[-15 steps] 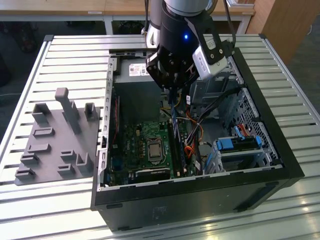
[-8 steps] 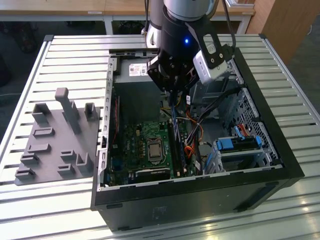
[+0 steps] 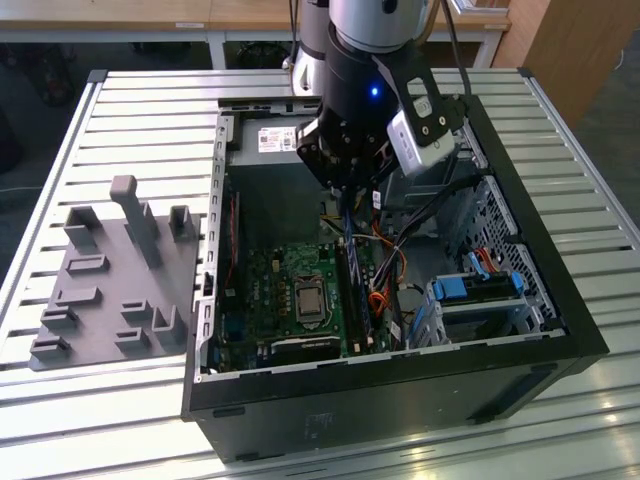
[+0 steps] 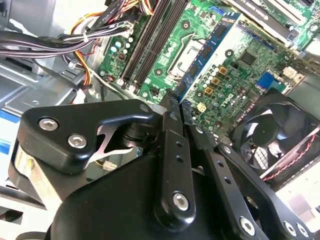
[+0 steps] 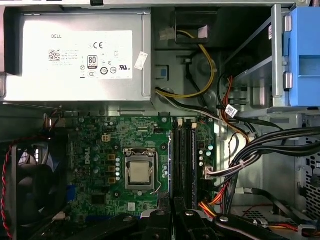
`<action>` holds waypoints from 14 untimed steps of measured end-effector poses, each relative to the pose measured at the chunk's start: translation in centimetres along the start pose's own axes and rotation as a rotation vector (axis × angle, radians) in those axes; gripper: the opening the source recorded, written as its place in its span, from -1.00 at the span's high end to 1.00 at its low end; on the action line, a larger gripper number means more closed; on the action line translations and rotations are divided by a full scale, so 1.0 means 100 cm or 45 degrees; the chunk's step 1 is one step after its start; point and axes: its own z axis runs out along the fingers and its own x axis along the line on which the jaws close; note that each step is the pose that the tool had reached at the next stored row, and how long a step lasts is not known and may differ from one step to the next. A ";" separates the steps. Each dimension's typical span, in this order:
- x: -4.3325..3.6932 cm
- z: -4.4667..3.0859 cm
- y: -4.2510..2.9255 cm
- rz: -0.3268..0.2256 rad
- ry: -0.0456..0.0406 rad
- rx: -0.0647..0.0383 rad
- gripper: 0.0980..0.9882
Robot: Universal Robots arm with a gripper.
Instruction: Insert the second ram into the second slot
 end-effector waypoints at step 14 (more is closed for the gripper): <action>-0.0017 0.0100 -0.0001 0.000 0.000 0.000 0.91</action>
